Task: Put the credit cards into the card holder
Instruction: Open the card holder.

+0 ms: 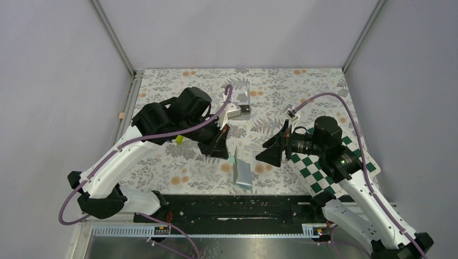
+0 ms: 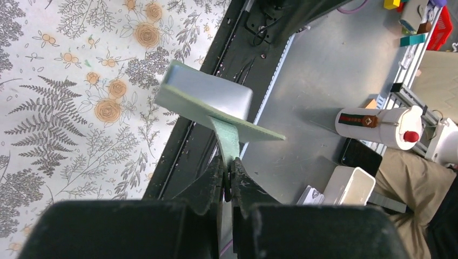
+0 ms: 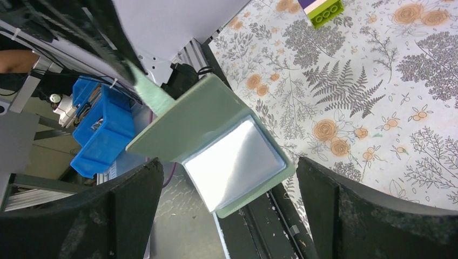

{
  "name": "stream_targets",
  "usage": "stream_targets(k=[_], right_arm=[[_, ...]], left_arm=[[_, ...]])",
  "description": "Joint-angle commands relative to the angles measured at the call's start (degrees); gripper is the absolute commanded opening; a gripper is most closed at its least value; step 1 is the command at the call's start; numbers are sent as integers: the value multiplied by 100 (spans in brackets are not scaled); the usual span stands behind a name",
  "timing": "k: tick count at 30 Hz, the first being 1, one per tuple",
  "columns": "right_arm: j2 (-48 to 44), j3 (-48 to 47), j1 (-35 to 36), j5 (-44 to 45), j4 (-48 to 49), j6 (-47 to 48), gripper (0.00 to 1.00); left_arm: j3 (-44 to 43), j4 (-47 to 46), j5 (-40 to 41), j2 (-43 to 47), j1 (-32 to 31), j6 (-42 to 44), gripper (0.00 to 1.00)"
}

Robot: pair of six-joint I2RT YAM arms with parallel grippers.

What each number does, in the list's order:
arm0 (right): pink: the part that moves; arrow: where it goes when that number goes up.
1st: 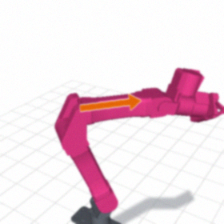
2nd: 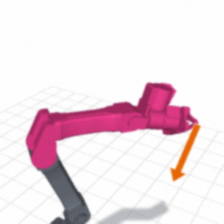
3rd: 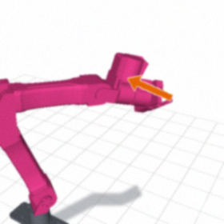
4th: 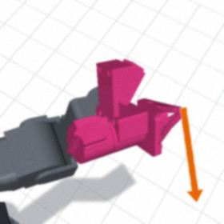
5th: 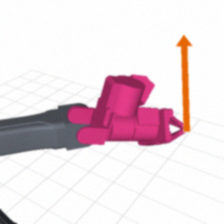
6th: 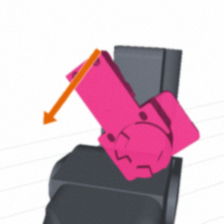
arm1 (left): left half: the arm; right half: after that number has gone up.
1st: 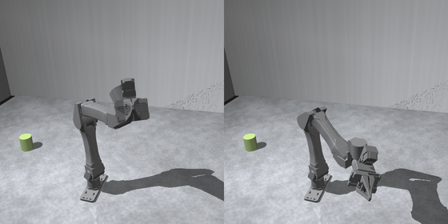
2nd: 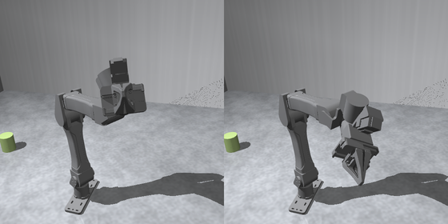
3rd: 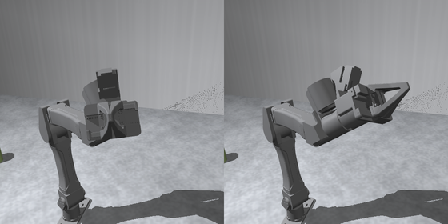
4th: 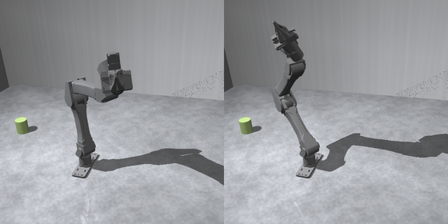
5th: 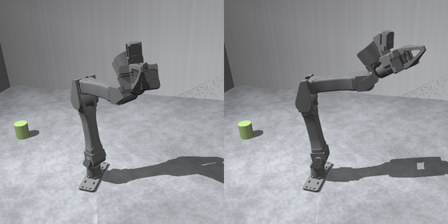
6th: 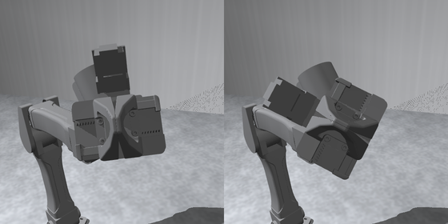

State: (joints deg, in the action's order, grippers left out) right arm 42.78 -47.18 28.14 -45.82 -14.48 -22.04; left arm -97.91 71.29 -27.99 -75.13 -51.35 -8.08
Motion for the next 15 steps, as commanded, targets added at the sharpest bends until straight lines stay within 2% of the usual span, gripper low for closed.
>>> stream_targets(k=[1,8,15], right_arm=[[180,152,25,-197,613,190,99],[409,254,25,-394,1201,698,99],[534,273,25,-708,1857,1266,100]], left_arm=[[-335,258,393,-117,-99,500,0],[-74,246,1106,56,-370,1469,0],[251,-56,1288,409,-402,2314,0]])
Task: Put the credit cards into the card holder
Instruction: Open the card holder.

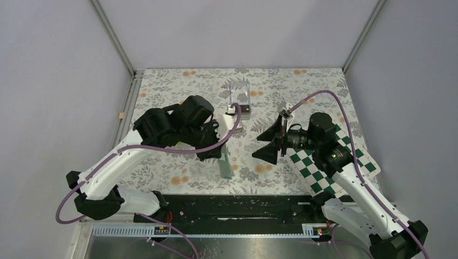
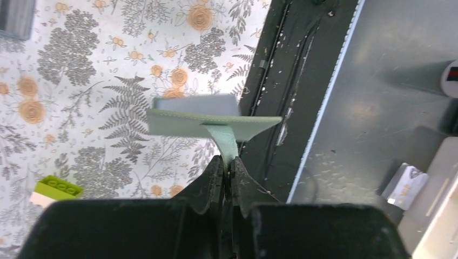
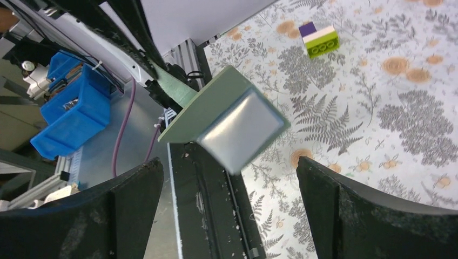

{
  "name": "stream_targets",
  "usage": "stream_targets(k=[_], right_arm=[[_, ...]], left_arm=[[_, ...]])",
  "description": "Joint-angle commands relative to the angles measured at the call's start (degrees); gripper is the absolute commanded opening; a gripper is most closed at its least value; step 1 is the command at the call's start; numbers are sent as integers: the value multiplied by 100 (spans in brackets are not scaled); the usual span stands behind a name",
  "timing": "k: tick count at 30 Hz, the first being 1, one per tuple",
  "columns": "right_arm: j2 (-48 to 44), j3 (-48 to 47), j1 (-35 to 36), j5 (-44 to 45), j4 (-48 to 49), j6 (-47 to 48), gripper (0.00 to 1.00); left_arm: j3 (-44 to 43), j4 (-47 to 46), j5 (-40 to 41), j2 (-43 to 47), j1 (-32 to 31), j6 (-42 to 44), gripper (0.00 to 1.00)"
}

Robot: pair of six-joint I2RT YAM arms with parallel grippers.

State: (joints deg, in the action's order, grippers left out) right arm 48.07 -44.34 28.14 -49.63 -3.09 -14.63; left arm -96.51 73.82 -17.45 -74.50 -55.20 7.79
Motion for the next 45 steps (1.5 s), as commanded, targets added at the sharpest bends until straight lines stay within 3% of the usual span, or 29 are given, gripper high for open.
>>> stream_targets(k=[1,9,22,33,36,45], right_arm=[[-7,-6,25,-388,725,748,100],[-220,633,25,-606,1940,1798,99],[692,156,450,-1191,2386,1721,100],[1452,-37,1665,-1137,3326,1344,98],[1559,100,1907,-1131,3823,903,93],[1504,504,2450,-875,3793,816,75]], left_arm=[[118,-306,172,374,-18,871,0],[156,-279,-526,653,-52,2059,0],[-120,474,-1368,537,-86,3449,0],[-192,464,-1848,529,-155,3534,0],[-167,440,-1876,553,-158,3521,0],[-128,-130,-1860,717,-160,3258,0]])
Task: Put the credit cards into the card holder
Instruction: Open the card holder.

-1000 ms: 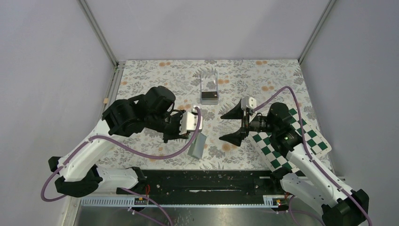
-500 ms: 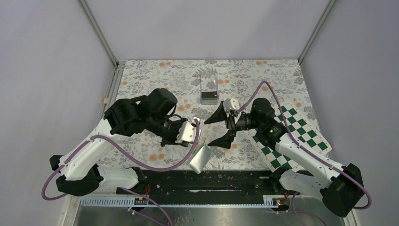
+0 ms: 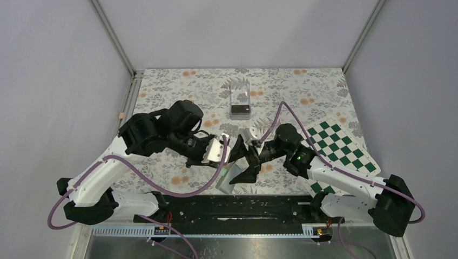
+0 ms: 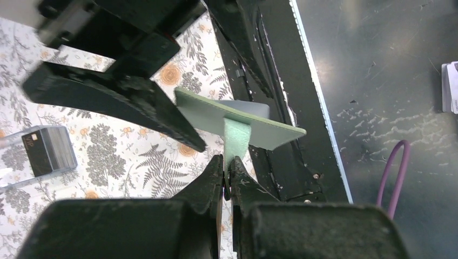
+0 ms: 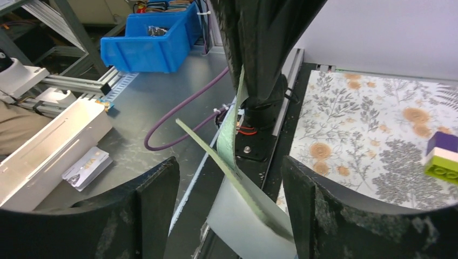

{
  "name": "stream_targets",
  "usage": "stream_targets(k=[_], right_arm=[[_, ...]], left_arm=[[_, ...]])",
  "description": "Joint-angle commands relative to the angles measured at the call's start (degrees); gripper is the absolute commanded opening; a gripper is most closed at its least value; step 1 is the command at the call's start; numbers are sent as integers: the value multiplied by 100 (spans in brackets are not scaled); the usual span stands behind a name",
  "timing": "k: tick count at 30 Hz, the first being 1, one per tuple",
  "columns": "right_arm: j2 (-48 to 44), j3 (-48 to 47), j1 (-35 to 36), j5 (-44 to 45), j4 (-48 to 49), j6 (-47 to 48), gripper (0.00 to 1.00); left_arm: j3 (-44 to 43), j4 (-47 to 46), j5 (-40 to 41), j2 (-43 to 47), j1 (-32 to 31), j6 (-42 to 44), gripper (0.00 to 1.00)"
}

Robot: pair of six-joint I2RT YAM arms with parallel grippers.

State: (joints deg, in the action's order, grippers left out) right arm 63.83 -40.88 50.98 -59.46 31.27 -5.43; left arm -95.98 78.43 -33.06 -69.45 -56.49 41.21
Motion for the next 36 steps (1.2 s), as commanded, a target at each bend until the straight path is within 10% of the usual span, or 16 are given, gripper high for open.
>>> stream_targets(k=[1,11,14,19,27,36], right_arm=[[-96,194,179,146,355,-78,73],[-274,39,189,598,-290,168,0],[-394,21,186,806,-435,137,0],[-724,-111,184,1839,-1250,11,0],[-1346,-411,53,4161,-2912,-724,0],[-1393,-325,-1540,2857,-3726,-2221,0]], left_arm=[[-168,-645,-319,232,-31,-88,0],[-102,-875,-99,267,-29,-334,0],[-6,-1038,160,321,-30,-543,2],[272,-1968,1771,498,-29,-2162,98],[731,-2265,3085,207,109,-4975,99],[3315,-4494,2085,1508,954,-7171,99]])
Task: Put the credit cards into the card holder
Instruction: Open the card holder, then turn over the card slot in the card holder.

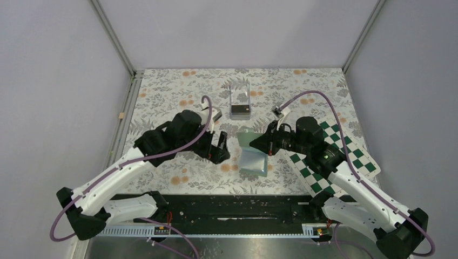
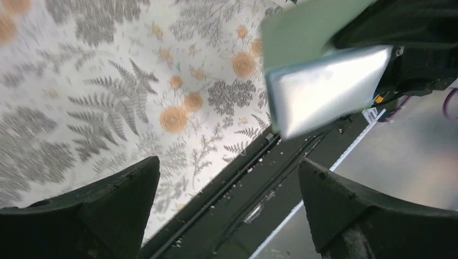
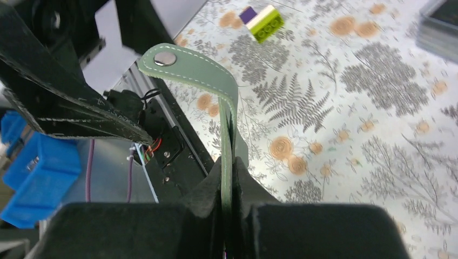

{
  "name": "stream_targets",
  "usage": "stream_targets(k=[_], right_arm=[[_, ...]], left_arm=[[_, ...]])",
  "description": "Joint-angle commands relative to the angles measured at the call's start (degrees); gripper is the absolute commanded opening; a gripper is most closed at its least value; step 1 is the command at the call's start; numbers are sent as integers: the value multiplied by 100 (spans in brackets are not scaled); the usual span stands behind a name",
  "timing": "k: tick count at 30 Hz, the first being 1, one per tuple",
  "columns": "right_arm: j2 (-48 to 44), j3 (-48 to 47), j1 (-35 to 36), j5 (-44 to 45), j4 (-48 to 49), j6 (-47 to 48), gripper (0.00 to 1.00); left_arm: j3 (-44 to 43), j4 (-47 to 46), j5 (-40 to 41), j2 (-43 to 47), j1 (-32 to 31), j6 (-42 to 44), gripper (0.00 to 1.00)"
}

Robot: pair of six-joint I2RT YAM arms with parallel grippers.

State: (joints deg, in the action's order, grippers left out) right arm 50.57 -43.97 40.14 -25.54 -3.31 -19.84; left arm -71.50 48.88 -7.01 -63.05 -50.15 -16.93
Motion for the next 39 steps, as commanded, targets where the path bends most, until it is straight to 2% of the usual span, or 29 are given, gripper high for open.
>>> stream_targets(k=[1,7,11,23,35,39], right_arm=[[-77,-1,-539,-641,-270,-848,0],[40,-59,-826,-1206,-71,-1596,0],[132,-82,-850,-1392,181,-2064,0],[240,-88,-850,-1420,271,-2278,0],[344,-66,-854,-1401,270,-2322,0],[336,-76,-850,-1390,270,-2332,0]], left_arm=[[1259,-1887,-765,1001,436,-1600,99],[2359,-2920,-1703,1248,705,-2483,94],[2643,-3276,-2003,1094,758,-2770,87],[2388,-2798,-1948,525,749,-2553,69],[2066,-2851,-2408,347,623,-2427,68],[1892,-2447,-2072,267,591,-2204,68]])
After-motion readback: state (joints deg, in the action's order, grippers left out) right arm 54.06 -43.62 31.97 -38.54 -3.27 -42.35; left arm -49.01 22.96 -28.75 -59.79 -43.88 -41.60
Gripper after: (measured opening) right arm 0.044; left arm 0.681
